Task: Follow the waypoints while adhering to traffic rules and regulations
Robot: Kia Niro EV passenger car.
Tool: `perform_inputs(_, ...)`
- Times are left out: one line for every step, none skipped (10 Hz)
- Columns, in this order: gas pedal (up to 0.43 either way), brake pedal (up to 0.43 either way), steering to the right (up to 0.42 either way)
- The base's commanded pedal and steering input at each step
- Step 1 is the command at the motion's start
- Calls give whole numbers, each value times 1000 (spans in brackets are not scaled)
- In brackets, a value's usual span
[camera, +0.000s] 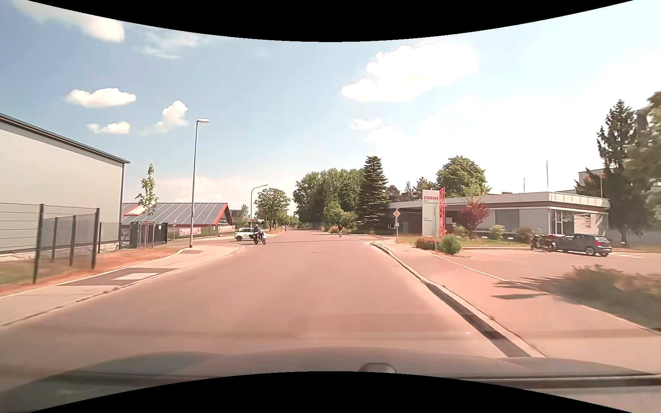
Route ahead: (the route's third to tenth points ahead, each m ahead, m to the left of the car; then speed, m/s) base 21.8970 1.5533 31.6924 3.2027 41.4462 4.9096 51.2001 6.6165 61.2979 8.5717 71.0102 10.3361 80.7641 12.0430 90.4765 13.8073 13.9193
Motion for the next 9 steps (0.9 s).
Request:
perform_inputs(20,0,-6)
perform_inputs(20,0,-6)
perform_inputs(67,0,-7)
perform_inputs(130,0,-9)
perform_inputs(150,0,-12)
perform_inputs(150,0,-14)
perform_inputs(157,0,-18)
perform_inputs(157,0,-20)
perform_inputs(157,0,-20)
